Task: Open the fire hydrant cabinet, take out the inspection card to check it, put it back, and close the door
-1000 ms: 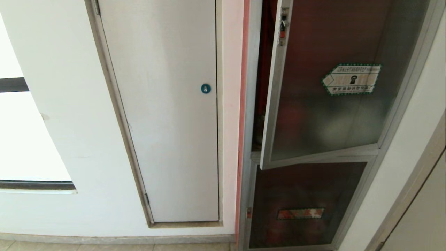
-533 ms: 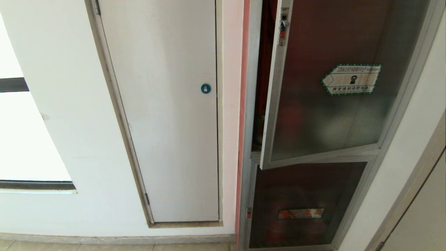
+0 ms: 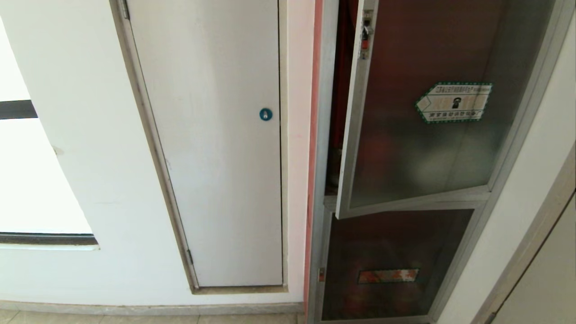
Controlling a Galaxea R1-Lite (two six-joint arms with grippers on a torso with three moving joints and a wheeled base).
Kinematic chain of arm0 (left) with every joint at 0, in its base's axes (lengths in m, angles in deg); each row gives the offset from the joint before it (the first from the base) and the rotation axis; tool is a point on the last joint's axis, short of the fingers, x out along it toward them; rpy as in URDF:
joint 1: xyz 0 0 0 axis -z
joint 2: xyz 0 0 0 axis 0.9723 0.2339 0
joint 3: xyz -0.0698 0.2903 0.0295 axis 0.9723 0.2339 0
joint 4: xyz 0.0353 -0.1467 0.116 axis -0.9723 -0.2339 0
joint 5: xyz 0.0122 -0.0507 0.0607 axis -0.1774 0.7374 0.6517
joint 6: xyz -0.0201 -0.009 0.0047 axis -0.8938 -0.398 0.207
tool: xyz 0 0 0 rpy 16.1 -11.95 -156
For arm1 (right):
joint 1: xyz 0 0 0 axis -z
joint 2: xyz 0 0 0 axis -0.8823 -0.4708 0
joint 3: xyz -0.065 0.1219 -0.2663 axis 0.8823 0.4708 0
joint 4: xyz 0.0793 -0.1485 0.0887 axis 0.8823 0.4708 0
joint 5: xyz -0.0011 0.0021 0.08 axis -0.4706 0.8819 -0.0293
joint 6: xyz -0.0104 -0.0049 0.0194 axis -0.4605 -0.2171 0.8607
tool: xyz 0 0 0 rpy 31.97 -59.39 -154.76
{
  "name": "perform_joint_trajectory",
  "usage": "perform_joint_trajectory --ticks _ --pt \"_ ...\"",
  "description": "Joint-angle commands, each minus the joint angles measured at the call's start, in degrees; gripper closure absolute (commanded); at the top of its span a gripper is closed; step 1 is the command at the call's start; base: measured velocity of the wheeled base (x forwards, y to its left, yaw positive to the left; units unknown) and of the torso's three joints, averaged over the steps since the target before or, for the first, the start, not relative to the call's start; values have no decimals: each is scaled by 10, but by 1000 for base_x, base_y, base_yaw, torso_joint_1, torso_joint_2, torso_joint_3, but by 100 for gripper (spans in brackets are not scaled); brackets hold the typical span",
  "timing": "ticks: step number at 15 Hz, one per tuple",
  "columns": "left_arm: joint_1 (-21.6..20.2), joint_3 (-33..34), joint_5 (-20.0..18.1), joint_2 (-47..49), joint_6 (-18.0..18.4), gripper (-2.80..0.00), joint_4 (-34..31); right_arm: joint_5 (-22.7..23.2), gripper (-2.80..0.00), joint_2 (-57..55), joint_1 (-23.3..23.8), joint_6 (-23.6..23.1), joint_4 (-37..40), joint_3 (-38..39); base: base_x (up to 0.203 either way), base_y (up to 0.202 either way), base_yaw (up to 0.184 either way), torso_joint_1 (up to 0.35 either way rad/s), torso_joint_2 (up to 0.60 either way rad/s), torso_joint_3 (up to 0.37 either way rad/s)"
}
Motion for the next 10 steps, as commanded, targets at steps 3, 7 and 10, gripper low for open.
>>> perform_joint_trajectory --ticks 3,7,10 --pt "0 12 0 0 1 0 0 0 0 -1 0 0 0 0 0 0 0 0 0 0" --pt "0 12 0 0 1 0 0 0 0 -1 0 0 0 0 77 0 0 -1 -2 0" --pt "0 12 0 0 2 0 0 0 0 -1 0 0 0 0 200 0 -1 13 3 0"
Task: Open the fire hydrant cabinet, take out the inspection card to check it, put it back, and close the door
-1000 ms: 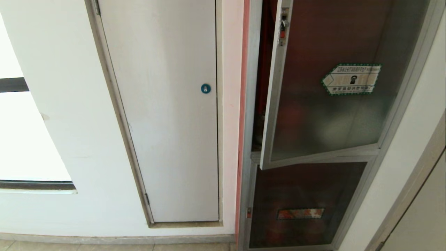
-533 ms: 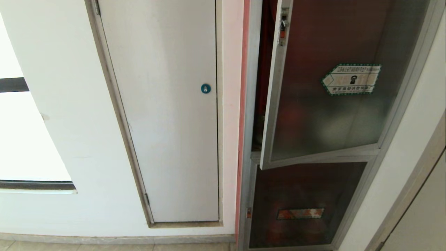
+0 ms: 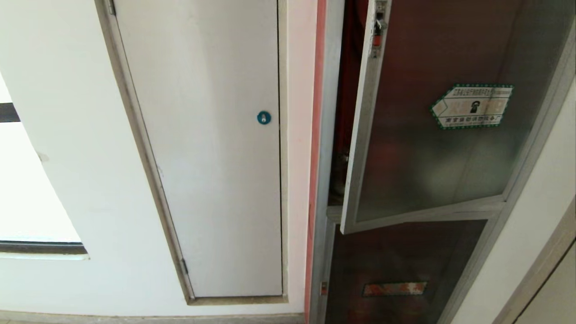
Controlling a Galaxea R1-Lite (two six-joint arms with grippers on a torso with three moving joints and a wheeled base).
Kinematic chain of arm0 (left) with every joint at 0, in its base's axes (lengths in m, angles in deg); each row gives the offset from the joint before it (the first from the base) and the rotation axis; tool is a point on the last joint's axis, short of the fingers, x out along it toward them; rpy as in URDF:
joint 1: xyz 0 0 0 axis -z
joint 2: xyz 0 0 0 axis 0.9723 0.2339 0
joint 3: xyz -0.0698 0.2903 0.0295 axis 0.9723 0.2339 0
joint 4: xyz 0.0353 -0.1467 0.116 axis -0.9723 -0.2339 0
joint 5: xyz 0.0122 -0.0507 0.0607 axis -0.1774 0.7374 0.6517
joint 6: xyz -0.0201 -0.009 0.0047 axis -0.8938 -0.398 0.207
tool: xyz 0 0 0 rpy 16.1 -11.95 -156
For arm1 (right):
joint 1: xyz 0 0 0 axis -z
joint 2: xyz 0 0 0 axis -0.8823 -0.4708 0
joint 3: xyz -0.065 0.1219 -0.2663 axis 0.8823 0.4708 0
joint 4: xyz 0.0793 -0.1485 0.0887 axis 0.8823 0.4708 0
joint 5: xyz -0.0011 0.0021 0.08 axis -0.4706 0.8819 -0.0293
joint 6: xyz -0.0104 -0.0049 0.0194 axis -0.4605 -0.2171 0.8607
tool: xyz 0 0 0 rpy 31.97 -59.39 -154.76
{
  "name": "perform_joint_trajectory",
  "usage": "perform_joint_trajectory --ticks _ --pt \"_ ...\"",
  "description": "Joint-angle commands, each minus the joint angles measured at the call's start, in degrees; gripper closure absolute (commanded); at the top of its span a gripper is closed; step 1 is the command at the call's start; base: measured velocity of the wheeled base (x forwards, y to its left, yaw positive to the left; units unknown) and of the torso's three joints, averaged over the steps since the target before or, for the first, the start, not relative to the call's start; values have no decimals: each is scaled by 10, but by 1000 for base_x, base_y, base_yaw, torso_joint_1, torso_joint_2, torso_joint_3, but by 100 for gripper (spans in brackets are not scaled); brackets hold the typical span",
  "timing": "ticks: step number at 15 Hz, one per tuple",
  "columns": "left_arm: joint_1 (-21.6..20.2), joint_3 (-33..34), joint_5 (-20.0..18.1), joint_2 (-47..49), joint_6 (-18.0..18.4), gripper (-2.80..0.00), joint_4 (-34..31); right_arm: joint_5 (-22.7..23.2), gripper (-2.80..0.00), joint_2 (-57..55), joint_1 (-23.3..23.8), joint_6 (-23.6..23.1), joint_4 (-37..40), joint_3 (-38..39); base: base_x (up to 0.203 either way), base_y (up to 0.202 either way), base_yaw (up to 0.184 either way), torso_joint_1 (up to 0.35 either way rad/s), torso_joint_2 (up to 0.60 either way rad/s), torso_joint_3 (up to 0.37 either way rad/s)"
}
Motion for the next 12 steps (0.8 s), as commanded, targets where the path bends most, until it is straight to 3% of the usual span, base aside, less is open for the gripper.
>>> perform_joint_trajectory --ticks 1,12 --pt "0 12 0 0 0 0 1 0 0 -1 0 0 0 0 198 0 0 2 2 4" --pt "0 12 0 0 0 0 1 0 0 -1 0 0 0 0 196 0 -1 1 4 3"
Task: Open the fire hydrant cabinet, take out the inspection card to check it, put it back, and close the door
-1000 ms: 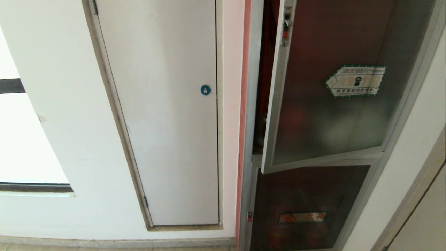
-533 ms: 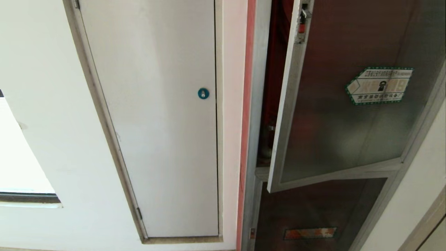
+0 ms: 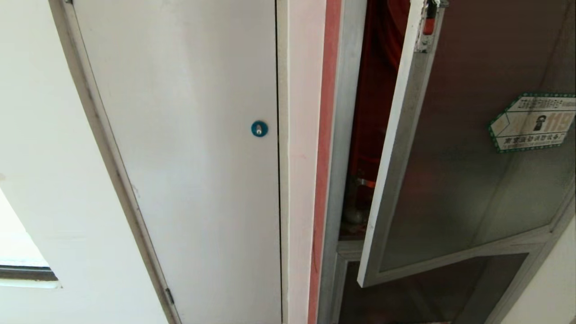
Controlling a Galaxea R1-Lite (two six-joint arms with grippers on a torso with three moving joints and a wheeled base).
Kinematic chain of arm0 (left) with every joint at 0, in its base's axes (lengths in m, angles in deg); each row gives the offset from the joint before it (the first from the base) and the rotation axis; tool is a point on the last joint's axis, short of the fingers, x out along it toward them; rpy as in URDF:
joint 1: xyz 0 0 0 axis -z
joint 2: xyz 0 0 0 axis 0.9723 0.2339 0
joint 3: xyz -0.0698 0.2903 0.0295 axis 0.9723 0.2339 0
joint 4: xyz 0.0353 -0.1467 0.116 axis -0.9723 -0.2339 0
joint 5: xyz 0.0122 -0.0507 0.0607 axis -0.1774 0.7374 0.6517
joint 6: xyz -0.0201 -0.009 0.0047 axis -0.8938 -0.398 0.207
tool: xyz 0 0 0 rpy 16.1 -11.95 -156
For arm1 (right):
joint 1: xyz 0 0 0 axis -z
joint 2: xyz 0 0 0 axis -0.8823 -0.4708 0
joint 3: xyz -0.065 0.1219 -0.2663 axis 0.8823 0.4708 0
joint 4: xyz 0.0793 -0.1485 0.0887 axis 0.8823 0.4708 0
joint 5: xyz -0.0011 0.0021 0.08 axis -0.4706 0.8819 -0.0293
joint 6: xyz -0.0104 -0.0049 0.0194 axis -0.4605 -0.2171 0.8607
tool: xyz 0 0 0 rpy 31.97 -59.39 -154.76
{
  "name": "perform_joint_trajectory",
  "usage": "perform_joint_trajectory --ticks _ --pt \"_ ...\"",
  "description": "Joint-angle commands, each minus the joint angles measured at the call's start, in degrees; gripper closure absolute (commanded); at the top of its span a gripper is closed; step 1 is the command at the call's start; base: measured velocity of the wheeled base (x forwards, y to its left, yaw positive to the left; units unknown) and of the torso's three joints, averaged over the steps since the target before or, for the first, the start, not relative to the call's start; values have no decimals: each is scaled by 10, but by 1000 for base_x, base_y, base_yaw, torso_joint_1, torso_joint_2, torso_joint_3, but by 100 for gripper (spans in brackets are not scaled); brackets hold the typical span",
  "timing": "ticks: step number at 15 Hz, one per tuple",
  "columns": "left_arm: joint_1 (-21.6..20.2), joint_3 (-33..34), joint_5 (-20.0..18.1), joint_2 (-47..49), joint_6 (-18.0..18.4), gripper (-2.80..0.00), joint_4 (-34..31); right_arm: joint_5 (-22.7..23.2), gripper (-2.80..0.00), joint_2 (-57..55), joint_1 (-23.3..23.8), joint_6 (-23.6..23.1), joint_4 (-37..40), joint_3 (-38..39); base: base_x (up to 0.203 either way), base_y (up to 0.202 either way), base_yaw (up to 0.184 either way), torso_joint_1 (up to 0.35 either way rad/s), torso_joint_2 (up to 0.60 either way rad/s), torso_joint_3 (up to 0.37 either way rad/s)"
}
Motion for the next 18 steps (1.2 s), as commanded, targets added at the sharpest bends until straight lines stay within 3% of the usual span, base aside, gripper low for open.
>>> perform_joint_trajectory --ticks 1,10,18 --pt "0 12 0 0 0 0 0 0 0 -1 0 0 0 0 194 0 4 2 6 2" --pt "0 12 0 0 -3 0 0 0 0 -1 0 0 0 0 192 0 0 1 2 3" --pt "0 12 0 0 -4 0 0 0 0 -1 0 0 0 0 8 0 0 3 1 0"
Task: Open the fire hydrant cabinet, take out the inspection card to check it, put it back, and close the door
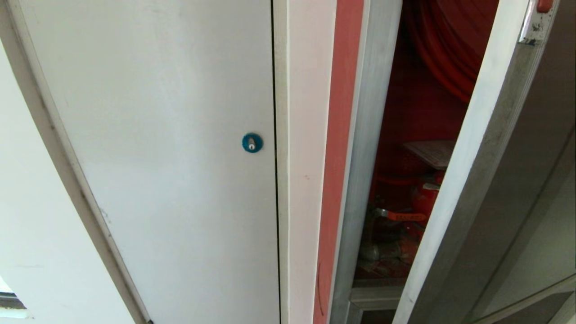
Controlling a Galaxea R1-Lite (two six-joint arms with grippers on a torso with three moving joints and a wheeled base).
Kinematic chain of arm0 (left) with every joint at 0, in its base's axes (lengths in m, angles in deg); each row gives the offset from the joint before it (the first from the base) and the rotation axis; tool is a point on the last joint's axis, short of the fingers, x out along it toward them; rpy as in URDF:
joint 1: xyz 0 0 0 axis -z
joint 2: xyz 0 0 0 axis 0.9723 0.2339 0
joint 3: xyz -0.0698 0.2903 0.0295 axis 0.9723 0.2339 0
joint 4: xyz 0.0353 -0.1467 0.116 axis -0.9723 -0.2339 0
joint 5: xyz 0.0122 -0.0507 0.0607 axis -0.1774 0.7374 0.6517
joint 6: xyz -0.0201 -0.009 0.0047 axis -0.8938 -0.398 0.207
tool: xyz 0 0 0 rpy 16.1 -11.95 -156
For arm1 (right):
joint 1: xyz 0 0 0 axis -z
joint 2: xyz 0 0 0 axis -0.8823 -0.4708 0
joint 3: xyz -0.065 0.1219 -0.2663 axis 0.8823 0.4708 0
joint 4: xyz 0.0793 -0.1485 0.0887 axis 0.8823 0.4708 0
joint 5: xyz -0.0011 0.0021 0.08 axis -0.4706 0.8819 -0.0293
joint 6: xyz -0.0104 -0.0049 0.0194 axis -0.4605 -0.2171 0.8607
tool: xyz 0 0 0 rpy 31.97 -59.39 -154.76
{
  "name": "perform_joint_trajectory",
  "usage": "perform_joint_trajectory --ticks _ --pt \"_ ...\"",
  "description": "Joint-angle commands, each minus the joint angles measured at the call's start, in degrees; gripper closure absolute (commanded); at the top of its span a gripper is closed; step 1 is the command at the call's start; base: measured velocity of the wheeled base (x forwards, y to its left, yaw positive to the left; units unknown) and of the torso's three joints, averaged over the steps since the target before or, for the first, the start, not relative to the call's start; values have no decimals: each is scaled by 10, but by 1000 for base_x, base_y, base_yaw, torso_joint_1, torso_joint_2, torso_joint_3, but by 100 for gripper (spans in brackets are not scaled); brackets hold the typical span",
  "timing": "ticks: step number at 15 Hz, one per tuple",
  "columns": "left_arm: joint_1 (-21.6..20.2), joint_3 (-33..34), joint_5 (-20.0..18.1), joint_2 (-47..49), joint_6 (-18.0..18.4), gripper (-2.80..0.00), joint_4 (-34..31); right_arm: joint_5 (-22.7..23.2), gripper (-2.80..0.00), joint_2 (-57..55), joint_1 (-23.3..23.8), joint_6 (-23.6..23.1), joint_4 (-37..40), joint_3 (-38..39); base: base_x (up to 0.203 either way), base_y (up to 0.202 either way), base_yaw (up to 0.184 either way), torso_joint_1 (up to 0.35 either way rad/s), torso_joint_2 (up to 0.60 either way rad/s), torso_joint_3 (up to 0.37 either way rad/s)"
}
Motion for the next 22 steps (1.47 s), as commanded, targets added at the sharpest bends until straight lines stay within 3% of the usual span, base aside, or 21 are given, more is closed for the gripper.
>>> perform_joint_trajectory --ticks 1,14,17,20,22 --pt "0 13 0 0 0 0 1 0 0 -1 0 0 0 0 0 0 0 0 0 0" --pt "0 13 0 0 0 0 1 -13 0 -1 0 44 -3 0 0 0 0 0 0 0" --pt "0 12 0 0 0 0 1 -11 0 -3 -1 55 6 -63 0 0 0 0 0 0" --pt "0 13 0 0 0 0 1 45 0 -54 -2 67 64 -167 0 0 0 0 0 0" --pt "0 13 0 0 0 0 1 139 0 -106 -2 81 103 -228 0 0 0 0 0 0"
